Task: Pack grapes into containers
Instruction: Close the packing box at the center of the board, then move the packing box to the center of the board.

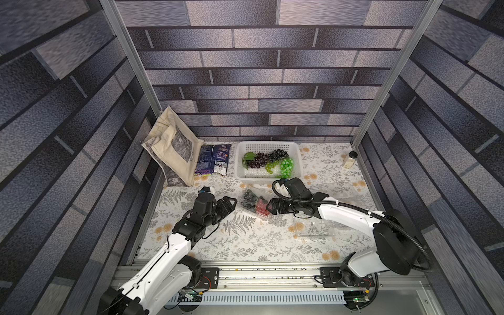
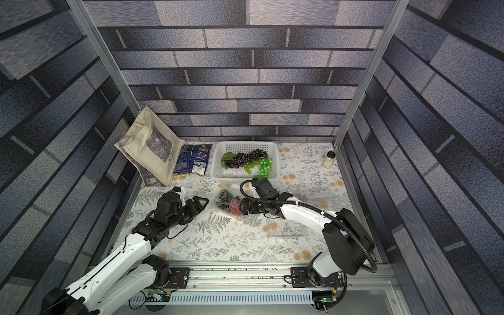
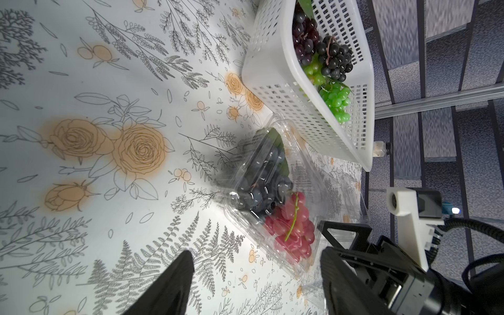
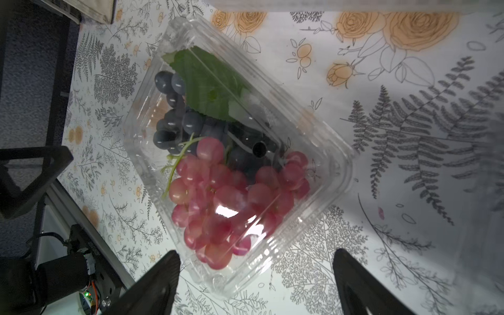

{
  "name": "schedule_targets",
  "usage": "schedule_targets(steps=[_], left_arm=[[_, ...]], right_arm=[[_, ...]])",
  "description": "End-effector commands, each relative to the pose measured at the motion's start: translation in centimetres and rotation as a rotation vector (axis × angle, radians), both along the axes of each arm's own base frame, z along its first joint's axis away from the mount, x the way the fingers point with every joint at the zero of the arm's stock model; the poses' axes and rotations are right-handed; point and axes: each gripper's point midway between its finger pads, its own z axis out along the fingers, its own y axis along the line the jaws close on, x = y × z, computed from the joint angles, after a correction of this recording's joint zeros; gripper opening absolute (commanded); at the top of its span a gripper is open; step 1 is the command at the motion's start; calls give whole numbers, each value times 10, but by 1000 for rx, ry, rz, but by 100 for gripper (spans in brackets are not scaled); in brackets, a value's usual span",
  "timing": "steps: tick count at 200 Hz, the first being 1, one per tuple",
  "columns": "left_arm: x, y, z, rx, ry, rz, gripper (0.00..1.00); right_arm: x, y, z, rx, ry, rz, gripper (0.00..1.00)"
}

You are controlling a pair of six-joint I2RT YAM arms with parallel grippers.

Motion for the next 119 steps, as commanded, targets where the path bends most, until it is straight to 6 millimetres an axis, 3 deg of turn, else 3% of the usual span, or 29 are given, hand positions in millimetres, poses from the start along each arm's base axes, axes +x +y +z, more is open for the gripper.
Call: schedule_targets(steps=[1,40,80,86,119], left_arm=[[-3,5,8,34,-16,-2,76],[-5,9,10,37,-17,10,76],[-7,13,8,33,-9,25,77],[-7,13,8,32,-10,27,77],[-8,15,8,33,-7,32,77]], right_arm=[[14,14,7,36,-35,22,90],[31,28,4,17,-48,57,88],[34,45,-4,39,-18,111,85],[41,54,8,71,-38,116,85],[44,72,13,152,-10,120,83]])
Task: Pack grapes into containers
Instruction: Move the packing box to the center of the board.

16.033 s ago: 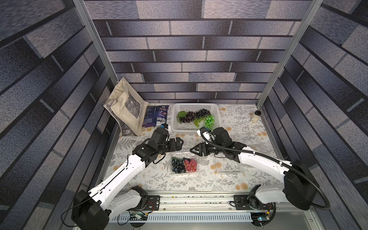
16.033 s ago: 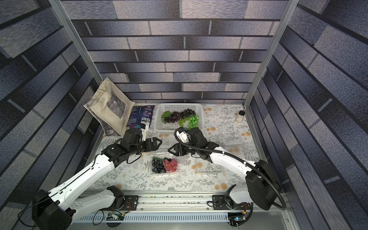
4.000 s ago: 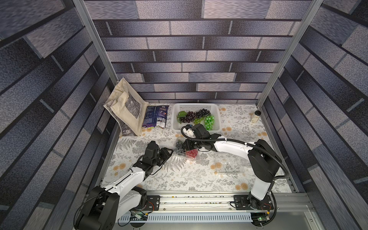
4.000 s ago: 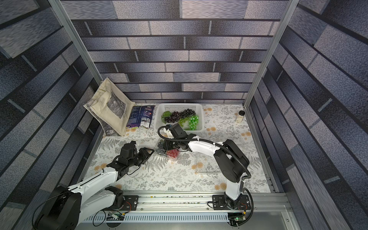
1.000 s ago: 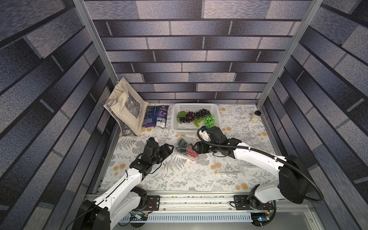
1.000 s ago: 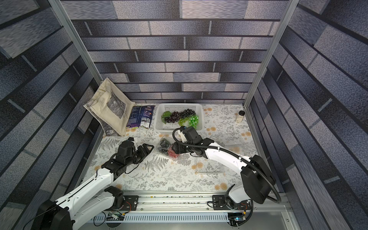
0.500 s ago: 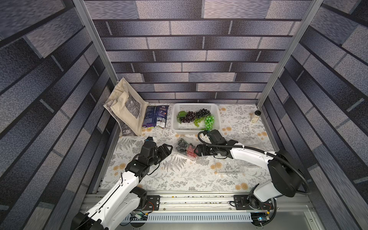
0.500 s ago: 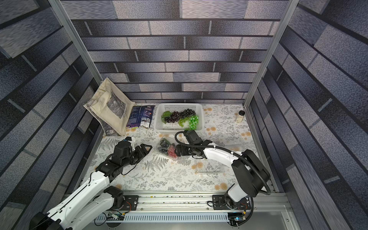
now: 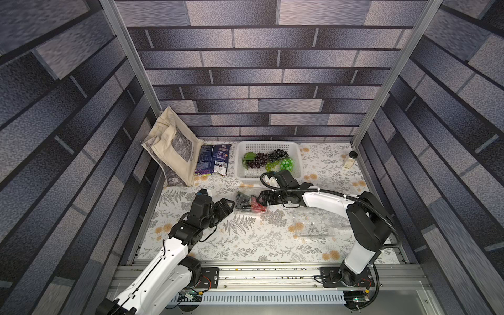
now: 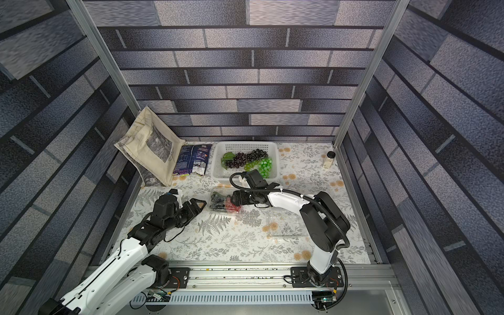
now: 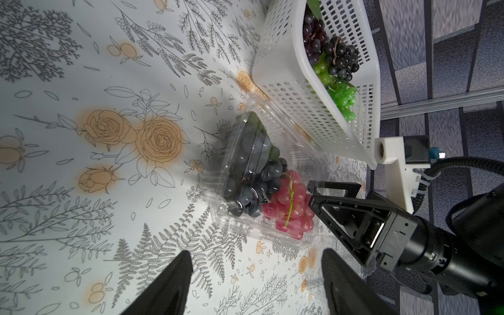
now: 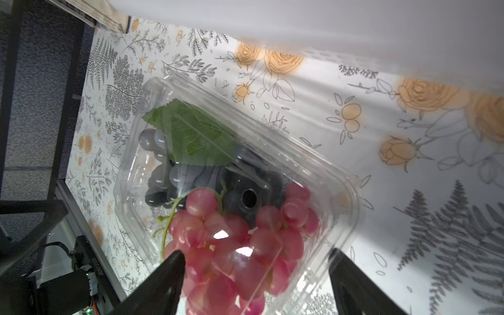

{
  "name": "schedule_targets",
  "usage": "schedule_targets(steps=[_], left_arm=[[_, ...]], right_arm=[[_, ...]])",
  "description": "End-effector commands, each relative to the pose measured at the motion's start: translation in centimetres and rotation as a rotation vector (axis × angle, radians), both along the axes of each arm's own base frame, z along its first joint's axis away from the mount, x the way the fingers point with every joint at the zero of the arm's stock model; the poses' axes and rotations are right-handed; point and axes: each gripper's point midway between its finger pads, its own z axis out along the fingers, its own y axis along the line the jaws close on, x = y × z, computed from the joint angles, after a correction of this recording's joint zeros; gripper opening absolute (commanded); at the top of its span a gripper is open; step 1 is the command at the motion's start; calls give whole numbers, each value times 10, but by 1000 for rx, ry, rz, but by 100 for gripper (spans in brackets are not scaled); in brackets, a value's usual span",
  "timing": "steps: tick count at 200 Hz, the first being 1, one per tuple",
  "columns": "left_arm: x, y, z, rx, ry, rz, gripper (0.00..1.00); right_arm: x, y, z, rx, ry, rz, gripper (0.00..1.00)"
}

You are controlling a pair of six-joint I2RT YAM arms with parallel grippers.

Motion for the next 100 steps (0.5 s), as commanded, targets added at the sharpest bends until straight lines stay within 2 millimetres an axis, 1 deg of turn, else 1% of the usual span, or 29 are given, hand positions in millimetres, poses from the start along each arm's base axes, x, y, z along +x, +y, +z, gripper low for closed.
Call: schedule_targets(steps=[1,26,45,67,100], left_arm=[[1,6,7,19,-18,16,77],[1,7,8,18,-20,19,77],[-1,8,10,18,-23,20,77],[-2,10,11,16,-27,22,78],[-3,11,12,16,-20,23,78]], right_arm=[[6,20,14,99,4,21,83],[5,31,15,132,8,12,83],[-2,42,13,137,18,27,83],[-9,49,8,122,25,24,82],[-18,65,5,136,46,28,80]])
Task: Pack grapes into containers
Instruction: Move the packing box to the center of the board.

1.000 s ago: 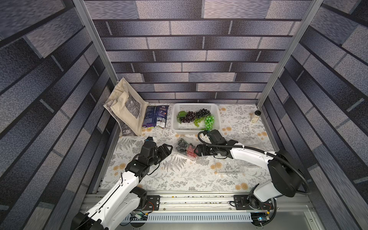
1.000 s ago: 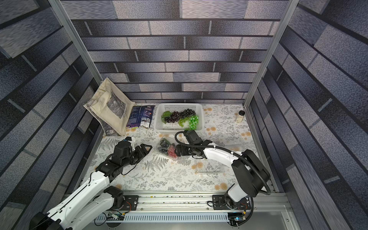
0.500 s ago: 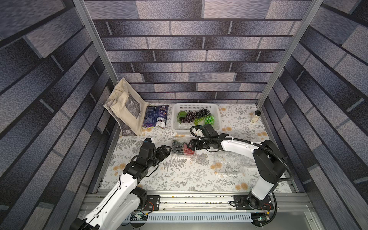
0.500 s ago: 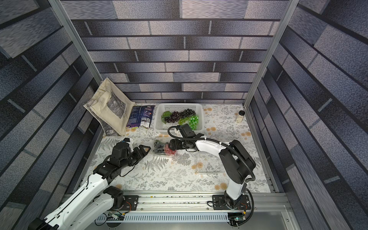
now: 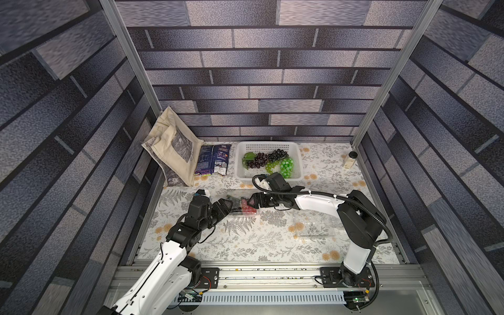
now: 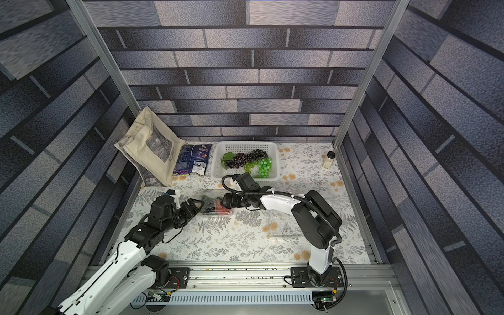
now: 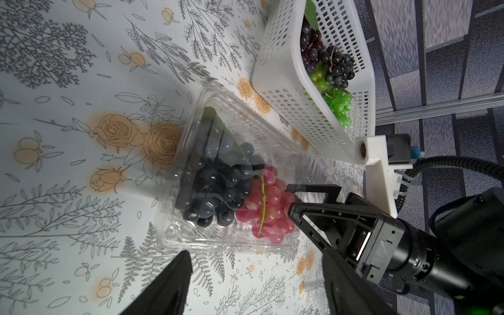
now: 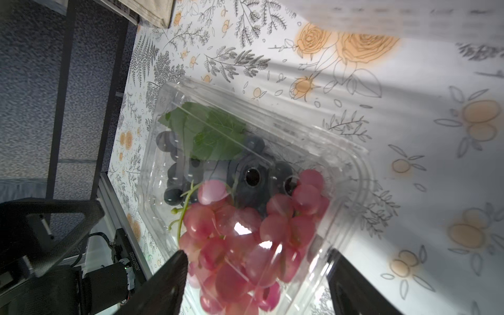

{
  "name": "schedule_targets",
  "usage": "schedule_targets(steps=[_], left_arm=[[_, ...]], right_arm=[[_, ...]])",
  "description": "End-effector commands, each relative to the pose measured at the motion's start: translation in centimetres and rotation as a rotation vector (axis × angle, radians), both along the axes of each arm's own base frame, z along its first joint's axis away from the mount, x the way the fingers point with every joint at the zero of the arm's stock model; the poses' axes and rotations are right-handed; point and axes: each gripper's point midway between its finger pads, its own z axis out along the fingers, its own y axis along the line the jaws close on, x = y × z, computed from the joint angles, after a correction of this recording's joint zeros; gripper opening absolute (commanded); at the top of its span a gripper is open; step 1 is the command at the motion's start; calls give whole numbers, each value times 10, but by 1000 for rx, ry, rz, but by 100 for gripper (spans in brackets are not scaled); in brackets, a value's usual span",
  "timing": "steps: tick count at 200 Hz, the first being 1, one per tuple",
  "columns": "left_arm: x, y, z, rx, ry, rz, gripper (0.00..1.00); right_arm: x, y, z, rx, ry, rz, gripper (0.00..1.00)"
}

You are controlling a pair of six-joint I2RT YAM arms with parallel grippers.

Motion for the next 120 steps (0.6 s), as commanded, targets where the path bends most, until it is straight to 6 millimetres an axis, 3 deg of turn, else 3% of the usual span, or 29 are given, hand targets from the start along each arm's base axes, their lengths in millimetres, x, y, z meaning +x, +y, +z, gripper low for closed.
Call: schedule_targets(steps=[1,81,120], left_arm=[[-1,4,7,20,-8,1,78],[-14,29,30,60,4,26,78],[-18,37,31,38,11,54,79]], right_arm=[[2,20,6,38,-2,-12,80],[-3,76,4,102,18,10,77],[-6,94,11,156,27,7,76]])
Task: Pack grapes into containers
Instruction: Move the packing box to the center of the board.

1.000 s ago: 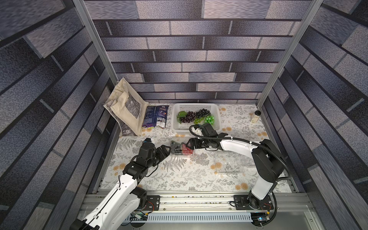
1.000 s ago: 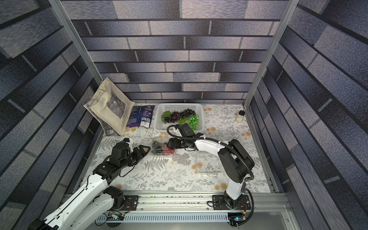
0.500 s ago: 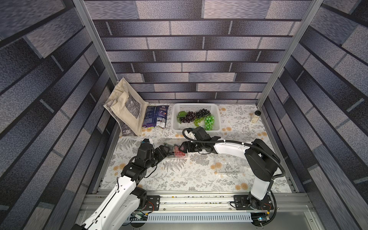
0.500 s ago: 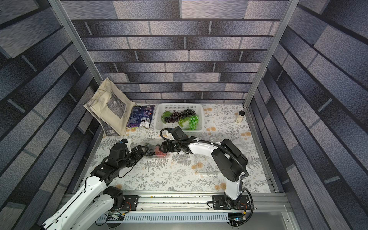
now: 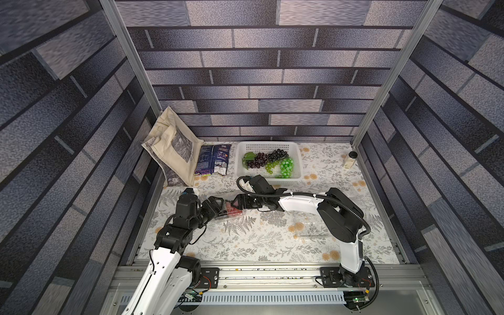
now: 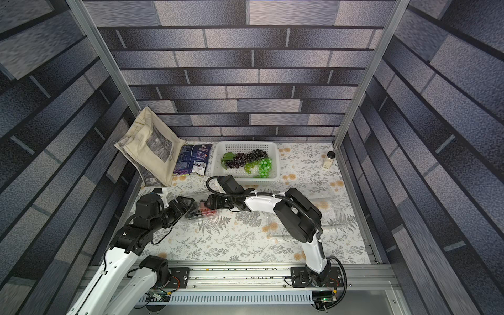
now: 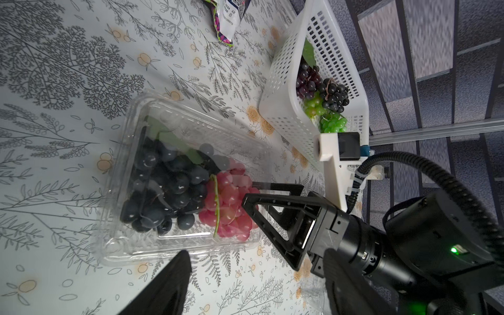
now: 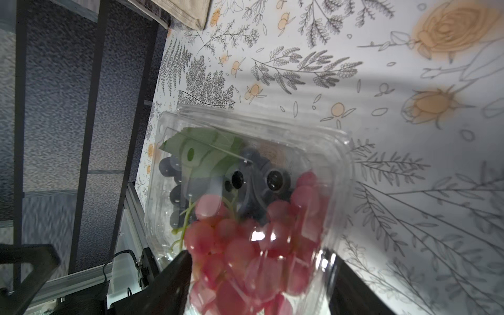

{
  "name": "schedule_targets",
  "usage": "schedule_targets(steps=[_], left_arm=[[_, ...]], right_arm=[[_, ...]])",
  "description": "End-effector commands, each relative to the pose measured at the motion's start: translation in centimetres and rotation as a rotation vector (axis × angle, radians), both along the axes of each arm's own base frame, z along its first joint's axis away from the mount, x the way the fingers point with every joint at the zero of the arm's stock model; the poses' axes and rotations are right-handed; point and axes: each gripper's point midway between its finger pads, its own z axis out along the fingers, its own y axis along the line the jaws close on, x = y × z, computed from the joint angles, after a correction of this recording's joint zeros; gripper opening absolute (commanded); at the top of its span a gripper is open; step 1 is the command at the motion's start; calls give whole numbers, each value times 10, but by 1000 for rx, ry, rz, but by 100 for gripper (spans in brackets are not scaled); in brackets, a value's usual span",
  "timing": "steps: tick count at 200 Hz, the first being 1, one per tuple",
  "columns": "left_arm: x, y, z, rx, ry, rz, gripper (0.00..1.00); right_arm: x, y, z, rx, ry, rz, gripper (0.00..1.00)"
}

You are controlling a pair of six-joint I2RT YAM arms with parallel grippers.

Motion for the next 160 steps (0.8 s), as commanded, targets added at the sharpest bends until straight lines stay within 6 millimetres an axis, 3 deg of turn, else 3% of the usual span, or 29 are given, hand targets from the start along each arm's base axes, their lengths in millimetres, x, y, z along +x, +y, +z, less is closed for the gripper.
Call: schedule_targets(steps=[1,26,58,93,137,143,160], left_arm=[[-9,1,-2,6,27,-23,79],[-8,-2,-2,-2,25,-38,79],[-3,-10,1,8,16,-79,79],[4,-42,-2,44,0,-165,79],[17,-106,-10,112,-13,-305,79],[20,-115,-10,109,-15,-318,79],[29,-132,-17,116,-6,-342,78]], right_arm=[[1,18,15,66,-6,-6,76],[2,9,14,42,-29,-24,78],[9,-27,20,-17,-50,-71,80],[12,-89,41,-127,-134,-131,80],[-10,-179,66,-394,-206,-175,82],[-18,-198,54,-456,-191,-182,82],[-29,-234,58,-521,-195,-233,83]])
